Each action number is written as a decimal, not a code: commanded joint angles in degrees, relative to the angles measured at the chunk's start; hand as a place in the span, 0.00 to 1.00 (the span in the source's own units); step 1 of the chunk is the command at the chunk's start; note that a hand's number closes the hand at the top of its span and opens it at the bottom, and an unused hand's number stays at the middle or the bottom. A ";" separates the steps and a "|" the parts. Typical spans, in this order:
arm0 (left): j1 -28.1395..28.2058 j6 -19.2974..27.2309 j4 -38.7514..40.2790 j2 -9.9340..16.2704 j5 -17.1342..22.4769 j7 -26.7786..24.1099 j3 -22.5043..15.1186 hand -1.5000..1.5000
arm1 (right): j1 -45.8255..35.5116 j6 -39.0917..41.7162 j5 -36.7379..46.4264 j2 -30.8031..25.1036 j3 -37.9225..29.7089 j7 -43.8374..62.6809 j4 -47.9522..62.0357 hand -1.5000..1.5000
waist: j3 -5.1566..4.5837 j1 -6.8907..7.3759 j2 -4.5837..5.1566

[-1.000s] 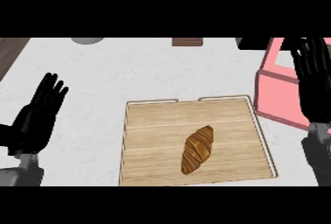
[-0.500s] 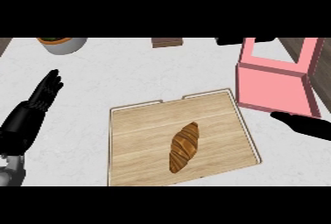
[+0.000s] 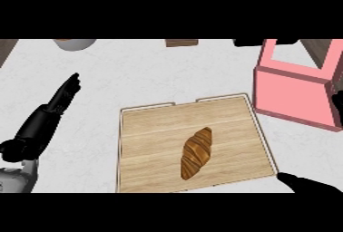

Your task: Pick the croissant from the tray and place it in the cardboard box

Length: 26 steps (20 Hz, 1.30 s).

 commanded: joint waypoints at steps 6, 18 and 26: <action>-2.94 -0.71 1.61 -2.66 -3.03 -1.74 -4.11 0.50 | -5.27 23.35 4.92 -5.79 11.28 28.16 -11.12 0.00 | -0.16 4.95 1.18; -7.75 -3.28 4.55 -2.71 -1.67 -0.19 -2.95 0.50 | -21.68 38.09 2.69 8.56 23.43 50.04 -3.24 0.00 | -0.15 6.29 1.07; -8.36 -3.47 4.31 -2.97 -0.83 1.06 -1.80 0.50 | -26.16 39.26 4.78 21.47 25.32 51.89 8.96 0.00 | 0.05 5.87 0.83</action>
